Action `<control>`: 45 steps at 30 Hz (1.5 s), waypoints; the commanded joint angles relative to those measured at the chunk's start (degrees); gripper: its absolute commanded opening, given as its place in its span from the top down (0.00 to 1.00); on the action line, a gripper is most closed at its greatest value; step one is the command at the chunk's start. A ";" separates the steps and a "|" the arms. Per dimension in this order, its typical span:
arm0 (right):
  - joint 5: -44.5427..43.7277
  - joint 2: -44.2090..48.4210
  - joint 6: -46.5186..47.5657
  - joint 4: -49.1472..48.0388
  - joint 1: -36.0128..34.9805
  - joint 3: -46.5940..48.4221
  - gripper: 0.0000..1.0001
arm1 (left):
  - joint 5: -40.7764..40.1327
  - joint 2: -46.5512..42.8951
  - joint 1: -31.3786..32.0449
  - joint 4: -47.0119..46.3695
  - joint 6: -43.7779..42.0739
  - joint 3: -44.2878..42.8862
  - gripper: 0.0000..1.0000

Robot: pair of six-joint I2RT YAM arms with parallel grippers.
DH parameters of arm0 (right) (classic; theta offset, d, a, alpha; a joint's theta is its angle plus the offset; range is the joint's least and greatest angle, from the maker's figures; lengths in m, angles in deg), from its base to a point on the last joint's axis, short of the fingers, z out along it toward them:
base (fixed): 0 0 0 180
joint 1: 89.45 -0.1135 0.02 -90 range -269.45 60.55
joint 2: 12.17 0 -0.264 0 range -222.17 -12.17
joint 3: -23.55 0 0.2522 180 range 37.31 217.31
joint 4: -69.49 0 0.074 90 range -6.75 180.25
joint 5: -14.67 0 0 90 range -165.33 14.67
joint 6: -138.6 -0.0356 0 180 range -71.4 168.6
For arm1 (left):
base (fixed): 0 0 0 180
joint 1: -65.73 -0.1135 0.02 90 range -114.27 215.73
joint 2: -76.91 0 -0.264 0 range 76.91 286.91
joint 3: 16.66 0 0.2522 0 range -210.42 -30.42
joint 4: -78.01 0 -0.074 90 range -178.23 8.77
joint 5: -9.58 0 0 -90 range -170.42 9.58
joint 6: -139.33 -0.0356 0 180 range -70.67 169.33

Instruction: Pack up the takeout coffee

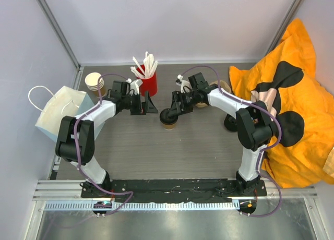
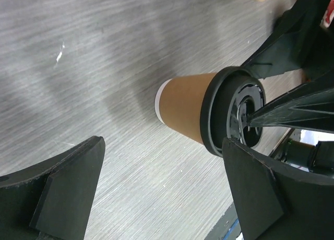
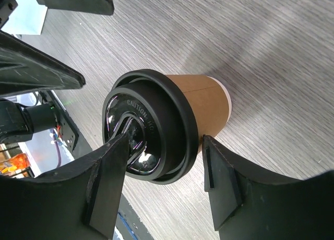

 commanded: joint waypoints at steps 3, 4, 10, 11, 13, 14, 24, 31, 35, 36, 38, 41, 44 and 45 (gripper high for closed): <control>-1.92 1.07 0.15 -1.22 -0.70 -0.36 0.41 | 0.51 1.81 0.41 -0.56 -0.77 0.09 0.02; -1.92 0.98 0.15 -1.22 -0.70 -0.45 0.42 | 0.69 1.99 0.50 -0.65 -0.77 0.00 0.02; -2.54 0.36 0.51 -0.87 -0.79 -0.54 0.53 | 0.60 2.95 0.85 -1.09 -0.60 0.35 0.03; -2.54 0.27 0.51 -0.87 -0.79 -0.45 0.54 | 0.78 3.04 1.02 -1.26 -0.60 0.44 0.03; -2.62 0.10 0.59 -0.78 -0.79 -0.54 0.56 | 1.30 3.31 1.11 -1.53 -0.42 0.44 0.03; -2.71 0.10 0.68 -0.78 -0.88 -0.54 0.57 | 1.57 3.22 1.11 -1.70 -0.07 0.44 0.04; -3.42 0.10 1.12 -0.61 -0.96 -0.54 0.57 | 3.50 2.43 2.43 -3.11 0.46 1.58 0.07; -4.03 -0.08 1.30 -0.26 -1.32 -0.45 0.57 | 1.76 2.96 2.96 -2.23 -0.94 2.11 0.18; -4.56 -0.08 1.56 -0.08 -1.40 -0.45 0.57 | -1.50 3.66 3.14 0.75 -3.14 1.93 0.36; -4.73 -0.08 1.56 0.09 -1.40 -0.37 0.57 | -2.12 3.83 3.22 1.19 -3.49 1.93 0.38; -5.08 -0.25 1.82 0.36 -1.40 -0.37 0.58 | -4.05 4.54 3.22 2.25 -4.46 2.11 0.44; -5.61 -0.52 2.18 0.80 -1.67 -0.36 0.58 | -6.94 5.50 3.75 3.48 -5.69 2.20 0.49; -6.40 -1.04 2.88 1.67 -2.02 -0.36 0.58 | -10.02 6.64 4.89 5.05 -6.83 1.58 0.57; -6.58 -1.22 2.97 1.85 -2.11 -0.45 0.58 | -10.47 6.91 5.15 5.50 -7.10 1.06 0.60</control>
